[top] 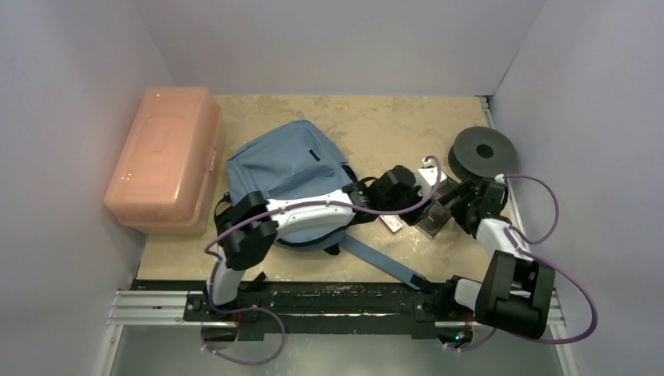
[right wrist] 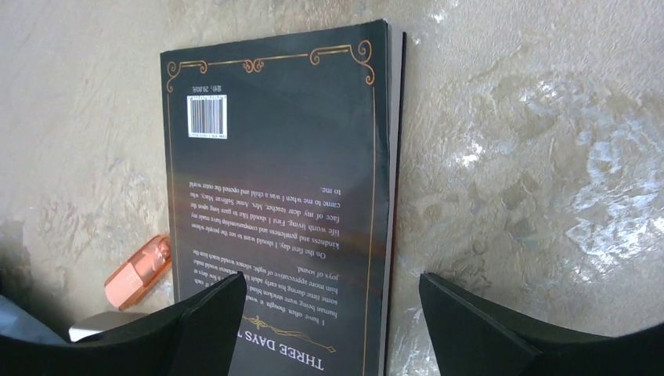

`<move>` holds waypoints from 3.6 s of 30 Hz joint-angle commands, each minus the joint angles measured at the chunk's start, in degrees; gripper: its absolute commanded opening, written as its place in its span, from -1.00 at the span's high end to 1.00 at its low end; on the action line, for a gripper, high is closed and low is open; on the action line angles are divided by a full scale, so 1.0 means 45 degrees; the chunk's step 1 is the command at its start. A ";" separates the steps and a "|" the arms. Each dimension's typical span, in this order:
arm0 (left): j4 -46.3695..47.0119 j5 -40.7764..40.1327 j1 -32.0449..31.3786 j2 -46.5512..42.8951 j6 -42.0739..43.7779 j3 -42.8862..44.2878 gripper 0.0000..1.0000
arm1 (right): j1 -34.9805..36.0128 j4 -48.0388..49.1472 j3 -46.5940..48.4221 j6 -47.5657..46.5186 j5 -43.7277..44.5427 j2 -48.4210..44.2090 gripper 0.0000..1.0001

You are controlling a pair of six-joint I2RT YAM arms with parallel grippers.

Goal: Pack the student bag
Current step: Pick up the book from the center of the board.

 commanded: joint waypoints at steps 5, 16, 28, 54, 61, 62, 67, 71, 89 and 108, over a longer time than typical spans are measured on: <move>-0.1297 -0.1017 0.0719 0.3516 -0.1020 0.3728 0.35 | -0.0324 0.1429 -0.0616 0.0113 -0.1700 0.0242 -0.55; -0.4274 -0.0187 0.1003 0.6377 -0.2904 0.6701 0.57 | -0.0437 0.1947 -0.0859 0.0306 -0.2452 0.0690 -0.45; -0.4478 0.0716 0.1201 0.6858 -0.3214 0.6415 0.62 | -0.0459 0.2905 -0.1932 0.1204 -0.4831 -0.0980 -0.25; -0.4842 0.1433 0.1264 0.5811 -0.2621 0.6593 0.58 | -0.0458 0.2795 -0.2191 0.1223 -0.3023 -0.1338 1.00; -0.4679 0.2109 0.1433 0.4101 -0.1891 0.5858 0.12 | -0.0458 0.1386 -0.1499 0.0908 -0.2992 -0.2044 1.00; -0.4552 0.2039 0.1375 0.3831 -0.1665 0.5628 0.02 | -0.0451 0.0904 -0.1328 0.1015 -0.2984 -0.2223 1.00; -0.4116 0.1090 0.0681 0.3170 -0.0337 0.4825 -0.32 | -0.0444 -0.0758 -0.0639 0.1760 -0.2996 -0.2378 1.00; -0.3703 0.0142 0.0110 0.3154 0.0350 0.4410 -0.37 | -0.0452 -0.1147 -0.0242 0.2041 -0.3185 -0.2036 1.00; -0.2363 -0.4209 -0.1054 0.4093 0.2002 0.4086 -0.06 | -0.0450 -0.1905 0.0284 0.2951 -0.3596 -0.1985 1.00; -0.2330 -0.3811 -0.1287 0.3373 0.1292 0.3605 -0.35 | -0.0461 -0.1976 0.0340 0.3247 -0.3753 -0.1883 1.00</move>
